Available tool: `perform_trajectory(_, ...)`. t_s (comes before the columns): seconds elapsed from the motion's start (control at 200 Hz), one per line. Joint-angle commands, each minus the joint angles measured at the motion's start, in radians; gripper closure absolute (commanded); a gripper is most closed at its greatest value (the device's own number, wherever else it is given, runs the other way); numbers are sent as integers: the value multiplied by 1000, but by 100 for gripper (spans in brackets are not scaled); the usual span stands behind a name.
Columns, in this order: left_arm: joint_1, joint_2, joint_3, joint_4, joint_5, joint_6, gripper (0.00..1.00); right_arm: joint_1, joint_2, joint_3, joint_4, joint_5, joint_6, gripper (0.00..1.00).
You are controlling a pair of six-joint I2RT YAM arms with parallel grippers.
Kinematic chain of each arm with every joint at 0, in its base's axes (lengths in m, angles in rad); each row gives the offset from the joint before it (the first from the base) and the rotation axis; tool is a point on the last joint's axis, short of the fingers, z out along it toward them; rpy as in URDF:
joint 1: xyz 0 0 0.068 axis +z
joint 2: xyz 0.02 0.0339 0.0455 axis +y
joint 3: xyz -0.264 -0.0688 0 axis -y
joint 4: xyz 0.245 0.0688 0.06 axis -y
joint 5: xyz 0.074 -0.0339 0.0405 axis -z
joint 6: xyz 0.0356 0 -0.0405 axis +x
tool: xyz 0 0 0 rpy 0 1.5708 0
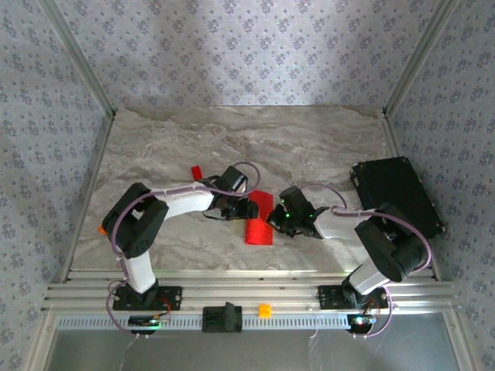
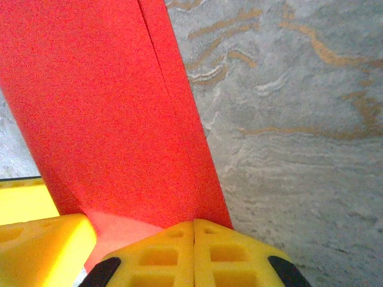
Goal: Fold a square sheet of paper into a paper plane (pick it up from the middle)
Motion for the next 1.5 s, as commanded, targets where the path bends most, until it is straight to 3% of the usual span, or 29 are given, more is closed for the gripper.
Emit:
perform_trajectory(0.0,-9,23,27,-17,-17,18,47,-16,9,-30,-43,15,-12,91)
perform_trajectory(0.15,-12,32,27,-43,-62,15,49,-40,-19,-15,-7,-29,-71,85)
perform_trajectory(0.23,-12,38,30,-53,-73,14,49,-51,-73,-3,-7,-43,-135,76)
perform_trajectory(0.325,-13,42,31,-56,-82,9,49,-59,-147,34,-167,23,-208,67)
perform_trajectory(0.435,-14,43,32,-58,-88,6,50,-102,-211,27,-300,53,-233,67)
perform_trajectory(0.79,-15,60,49,-85,-102,25,50,-265,-432,-146,-290,35,-202,67)
perform_trajectory(1.169,-19,102,94,-156,-124,61,49,-274,-451,-163,-281,16,-211,65)
perform_trajectory(1.494,-20,115,101,-172,-135,49,48,-253,-392,-134,-248,-6,-235,56)
